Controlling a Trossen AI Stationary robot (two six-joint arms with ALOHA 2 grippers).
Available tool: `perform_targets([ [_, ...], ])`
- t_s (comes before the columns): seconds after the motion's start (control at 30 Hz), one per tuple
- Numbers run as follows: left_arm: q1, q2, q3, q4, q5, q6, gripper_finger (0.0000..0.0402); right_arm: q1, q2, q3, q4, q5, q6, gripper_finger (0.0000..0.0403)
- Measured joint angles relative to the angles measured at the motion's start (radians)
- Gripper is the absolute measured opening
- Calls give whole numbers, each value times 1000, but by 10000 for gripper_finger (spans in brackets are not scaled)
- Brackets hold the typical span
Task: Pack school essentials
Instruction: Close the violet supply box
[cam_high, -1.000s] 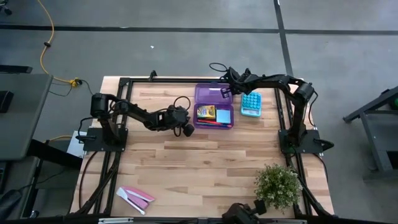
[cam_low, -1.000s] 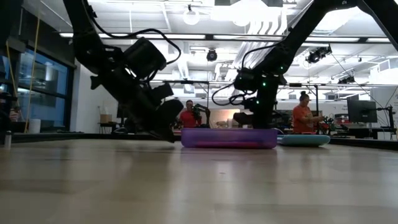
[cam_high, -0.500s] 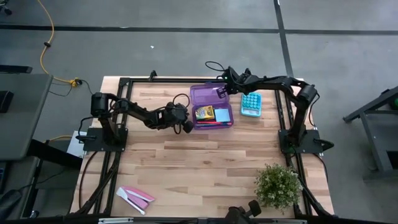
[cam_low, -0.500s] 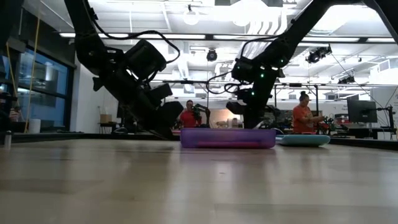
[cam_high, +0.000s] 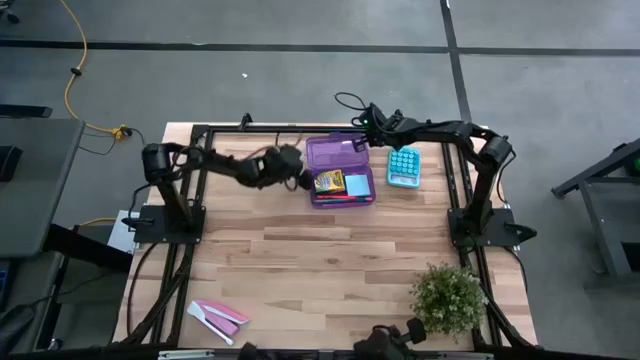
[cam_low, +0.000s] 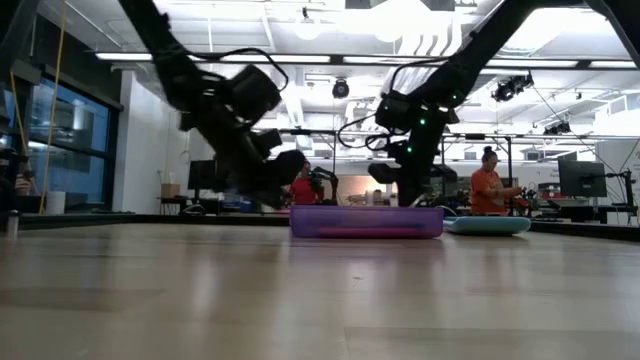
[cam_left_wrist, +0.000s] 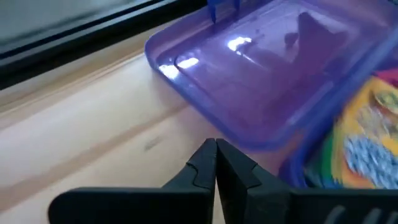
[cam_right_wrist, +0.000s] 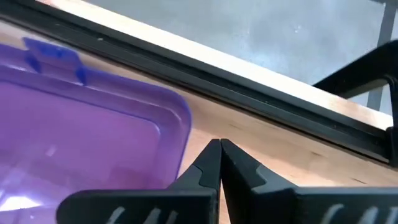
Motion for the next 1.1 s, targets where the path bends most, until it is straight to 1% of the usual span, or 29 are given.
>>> perform_targets([
  [0.03,16,10,35,-41,28,-1,0,-5,1,0,-1,-7,5,0],
  [0.13,51,17,111,-130,46,4,0,-7,1,0,1,-14,14,0],
  [0.2,67,17,145,-165,47,6,0,-10,1,0,1,-12,14,0],
  [0.33,102,17,184,-285,53,-8,0,-23,12,0,8,-7,17,0],
  [0.43,125,33,185,-294,81,-36,0,-32,37,1,27,-6,25,0],
  [0.63,178,98,185,-276,206,-89,0,-43,77,1,41,-29,33,0],
  [0.73,181,111,211,-285,209,-91,0,-43,78,1,47,-37,33,0],
  [0.83,177,115,238,-266,234,-111,0,-44,78,1,54,-87,33,0],
  [0.93,172,136,265,-270,292,-114,0,-43,78,1,54,-126,34,0],
  [1.0,167,154,291,-282,293,-114,0,-42,78,1,53,-122,34,0],
  [1.03,163,160,304,-314,288,-114,0,-41,78,1,56,-126,35,0],
  [1.1,153,162,315,-353,254,-110,0,-36,78,1,58,-127,35,0],
])
